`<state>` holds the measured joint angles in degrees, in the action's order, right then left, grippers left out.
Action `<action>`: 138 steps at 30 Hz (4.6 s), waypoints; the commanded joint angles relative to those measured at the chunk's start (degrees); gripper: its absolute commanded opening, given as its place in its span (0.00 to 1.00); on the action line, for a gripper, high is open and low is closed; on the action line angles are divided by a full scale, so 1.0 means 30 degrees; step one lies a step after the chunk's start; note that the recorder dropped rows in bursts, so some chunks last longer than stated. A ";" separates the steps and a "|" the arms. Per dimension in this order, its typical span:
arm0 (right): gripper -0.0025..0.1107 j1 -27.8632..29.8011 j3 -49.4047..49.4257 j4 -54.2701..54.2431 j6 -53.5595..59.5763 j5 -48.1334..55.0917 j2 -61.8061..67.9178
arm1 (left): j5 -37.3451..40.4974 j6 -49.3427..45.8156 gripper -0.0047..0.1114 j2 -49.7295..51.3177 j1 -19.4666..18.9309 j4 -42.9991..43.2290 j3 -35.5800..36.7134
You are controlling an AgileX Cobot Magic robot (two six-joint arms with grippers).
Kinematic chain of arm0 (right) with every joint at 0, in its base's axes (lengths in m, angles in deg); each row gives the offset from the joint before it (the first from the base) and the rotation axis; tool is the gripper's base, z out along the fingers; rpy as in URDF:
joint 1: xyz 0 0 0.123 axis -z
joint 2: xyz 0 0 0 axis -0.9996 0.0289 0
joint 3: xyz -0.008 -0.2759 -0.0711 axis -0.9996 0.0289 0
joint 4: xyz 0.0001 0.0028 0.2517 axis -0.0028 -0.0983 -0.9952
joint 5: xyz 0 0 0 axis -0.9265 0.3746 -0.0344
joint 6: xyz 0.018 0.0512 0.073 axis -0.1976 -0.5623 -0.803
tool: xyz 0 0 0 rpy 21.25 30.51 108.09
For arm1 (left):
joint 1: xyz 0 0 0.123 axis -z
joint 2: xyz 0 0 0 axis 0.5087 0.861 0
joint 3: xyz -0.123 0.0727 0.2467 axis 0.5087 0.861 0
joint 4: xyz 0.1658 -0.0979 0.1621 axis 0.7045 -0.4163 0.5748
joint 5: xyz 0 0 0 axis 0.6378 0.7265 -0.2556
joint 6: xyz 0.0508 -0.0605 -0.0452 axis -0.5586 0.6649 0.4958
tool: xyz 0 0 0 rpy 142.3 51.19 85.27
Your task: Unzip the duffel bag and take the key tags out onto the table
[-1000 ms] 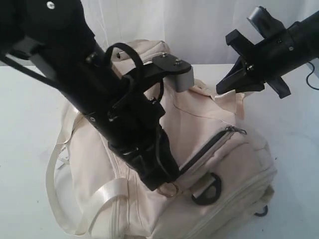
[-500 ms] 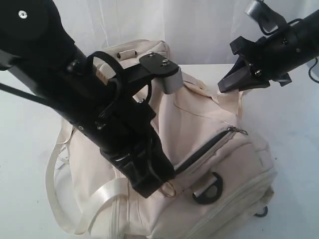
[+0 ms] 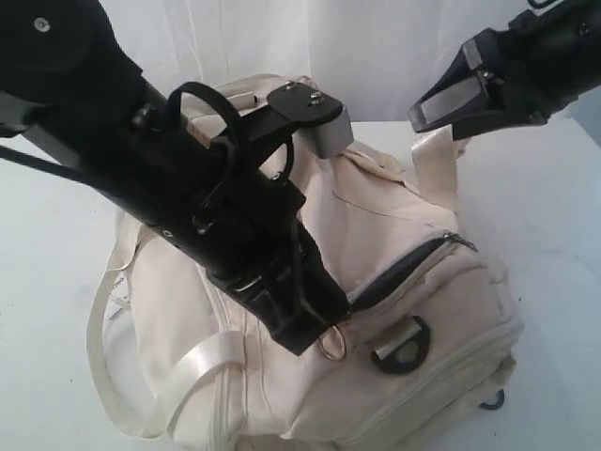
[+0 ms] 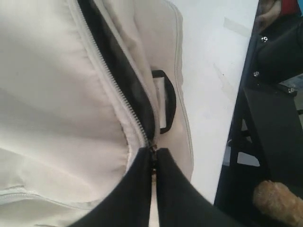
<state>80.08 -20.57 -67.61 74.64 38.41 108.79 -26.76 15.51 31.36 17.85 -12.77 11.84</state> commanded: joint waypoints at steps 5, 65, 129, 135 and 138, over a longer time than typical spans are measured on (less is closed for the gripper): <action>0.45 0.0097 0.1371 -0.0196 0.1467 0.0103 -0.5185 | -0.1530 -0.0223 0.04 -0.0285 0.0093 -0.0789 0.0100; 0.02 -0.9465 1.4144 0.9054 0.8061 -1.7210 -0.8101 | 0.0173 -0.0173 0.04 -0.0035 0.0093 -0.1072 0.0218; 0.02 -0.9465 1.4144 0.9599 0.6756 -1.6858 -0.8101 | -0.0530 0.5412 0.39 0.2027 0.0093 0.2772 0.0218; 0.02 -0.9465 1.4144 0.9599 0.6756 -1.6858 -0.8101 | -0.0596 0.5412 0.16 0.1981 0.0093 0.2772 0.0218; 0.02 -0.9465 1.4144 0.9599 0.6756 -1.6858 -0.8101 | -0.0561 0.5341 0.08 0.1714 0.0093 0.2772 0.0136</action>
<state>51.12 21.76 -39.39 95.48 -10.50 84.62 -30.18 31.34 37.57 17.96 -3.96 12.21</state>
